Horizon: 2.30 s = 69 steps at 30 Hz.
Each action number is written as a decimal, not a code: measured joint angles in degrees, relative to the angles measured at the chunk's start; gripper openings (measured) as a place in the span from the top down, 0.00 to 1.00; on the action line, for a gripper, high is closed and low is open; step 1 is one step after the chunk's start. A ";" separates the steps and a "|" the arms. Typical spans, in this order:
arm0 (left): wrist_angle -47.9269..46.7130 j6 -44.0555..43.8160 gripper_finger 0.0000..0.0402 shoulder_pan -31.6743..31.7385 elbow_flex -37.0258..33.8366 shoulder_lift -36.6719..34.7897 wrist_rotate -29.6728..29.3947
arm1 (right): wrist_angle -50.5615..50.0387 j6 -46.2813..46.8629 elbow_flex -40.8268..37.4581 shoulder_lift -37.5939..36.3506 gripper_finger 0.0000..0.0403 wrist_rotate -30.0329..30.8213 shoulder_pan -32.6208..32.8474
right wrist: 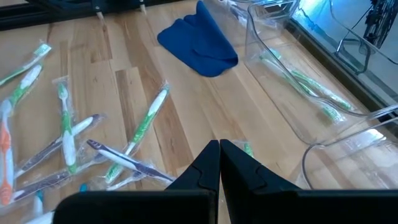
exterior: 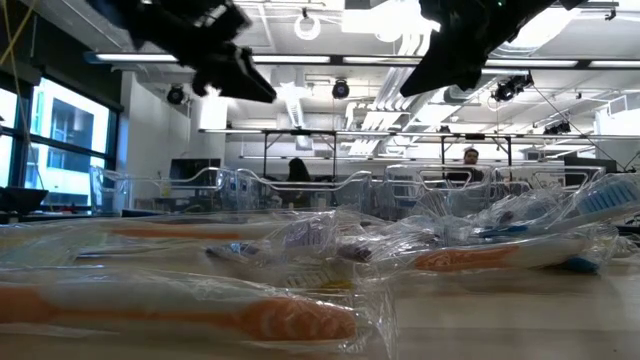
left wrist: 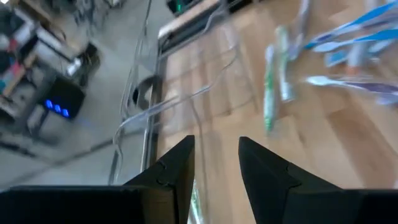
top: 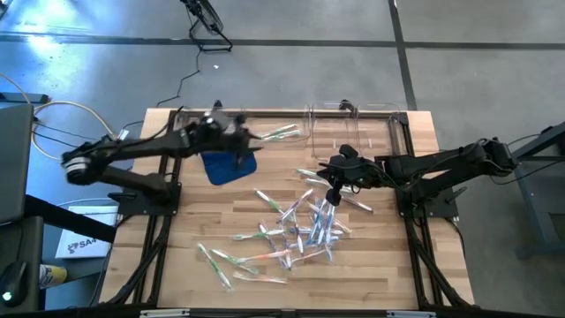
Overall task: Pick & Place Toothbrushes
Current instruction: Put the violet toothbrush into the left transparent bin
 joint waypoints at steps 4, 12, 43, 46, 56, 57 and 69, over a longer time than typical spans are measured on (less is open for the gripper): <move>1.09 0.55 0.70 -3.64 -5.93 -7.66 -0.07 | 0.21 0.00 0.00 0.00 0.99 0.32 0.00; 1.54 3.58 0.70 -11.53 -11.88 -20.26 -0.13 | -0.03 0.00 0.00 0.00 0.99 0.24 0.02; -0.36 1.77 0.70 -13.37 -18.58 -36.62 -0.37 | -2.43 2.56 0.00 0.00 0.99 -1.09 0.05; -0.34 1.77 0.70 -13.37 -18.58 -36.65 -0.36 | -2.43 2.54 0.00 0.00 0.99 -1.10 0.07; -0.34 1.77 0.70 -13.37 -18.58 -36.62 -0.34 | -2.54 2.07 0.00 0.00 0.99 -1.09 0.06; -0.34 1.77 0.70 -13.37 -18.58 -36.62 -0.35 | -2.55 1.76 0.00 0.00 0.99 -1.11 0.04; -1.70 1.77 0.70 -13.37 -18.58 -36.58 -0.51 | -16.20 19.77 0.00 0.00 0.99 -1.38 2.95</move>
